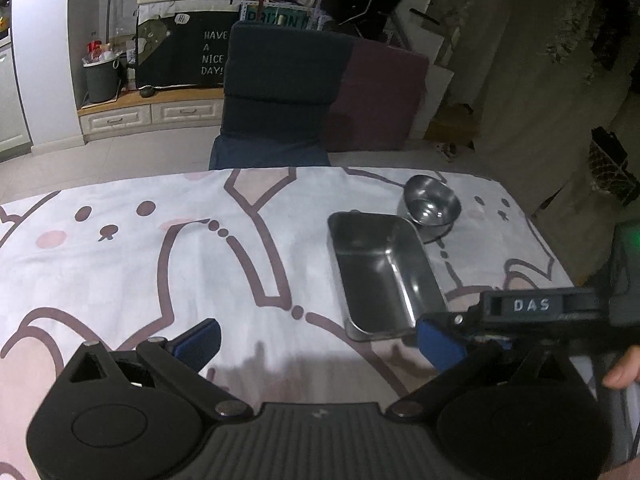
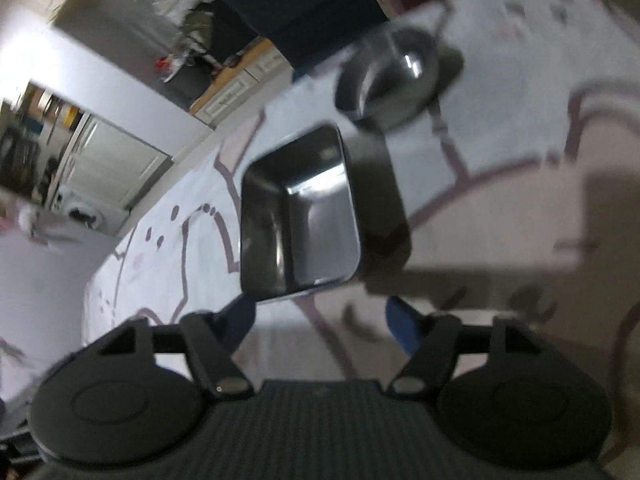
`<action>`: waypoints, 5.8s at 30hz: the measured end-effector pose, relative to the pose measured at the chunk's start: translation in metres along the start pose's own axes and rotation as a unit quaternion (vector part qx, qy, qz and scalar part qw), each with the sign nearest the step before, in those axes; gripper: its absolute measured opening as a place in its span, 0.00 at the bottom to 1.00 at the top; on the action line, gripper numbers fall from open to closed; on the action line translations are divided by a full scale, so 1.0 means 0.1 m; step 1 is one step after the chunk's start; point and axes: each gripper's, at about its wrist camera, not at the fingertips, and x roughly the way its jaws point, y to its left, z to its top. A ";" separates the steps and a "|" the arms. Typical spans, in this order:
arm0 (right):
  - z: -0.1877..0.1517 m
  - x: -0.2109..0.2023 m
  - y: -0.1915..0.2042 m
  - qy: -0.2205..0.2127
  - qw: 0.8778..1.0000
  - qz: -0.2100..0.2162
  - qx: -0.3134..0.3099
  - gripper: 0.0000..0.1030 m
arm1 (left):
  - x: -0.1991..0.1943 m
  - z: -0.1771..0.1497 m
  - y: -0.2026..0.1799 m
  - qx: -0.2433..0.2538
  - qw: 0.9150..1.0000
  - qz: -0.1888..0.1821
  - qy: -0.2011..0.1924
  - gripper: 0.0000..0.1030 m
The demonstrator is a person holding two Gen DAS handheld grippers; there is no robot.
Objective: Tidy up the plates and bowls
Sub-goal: 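Move both grippers over to the other steel rectangular tray, then close both grippers on the rim of the steel rectangular tray, then lift the steel rectangular tray and carry it toward the bowl stack, then lower the steel rectangular tray and open both grippers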
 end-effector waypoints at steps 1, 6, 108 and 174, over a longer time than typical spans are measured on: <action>-0.01 0.06 -0.01 0.001 1.000 0.001 0.013 0.68 | 0.02 0.01 0.02 -0.002 1.000 0.001 0.001 1.00; 0.00 0.29 -0.04 -0.001 0.997 0.018 0.073 0.62 | 0.12 0.03 0.17 -0.017 1.000 0.006 0.002 1.00; -2.13 0.04 1.69 0.110 0.966 0.039 -0.231 0.05 | -1.52 -1.66 1.22 -0.044 0.985 0.161 0.042 0.08; -2.25 -0.05 1.76 0.042 0.945 0.005 -0.324 0.75 | -1.79 -1.81 1.29 -0.084 0.982 0.167 0.032 0.95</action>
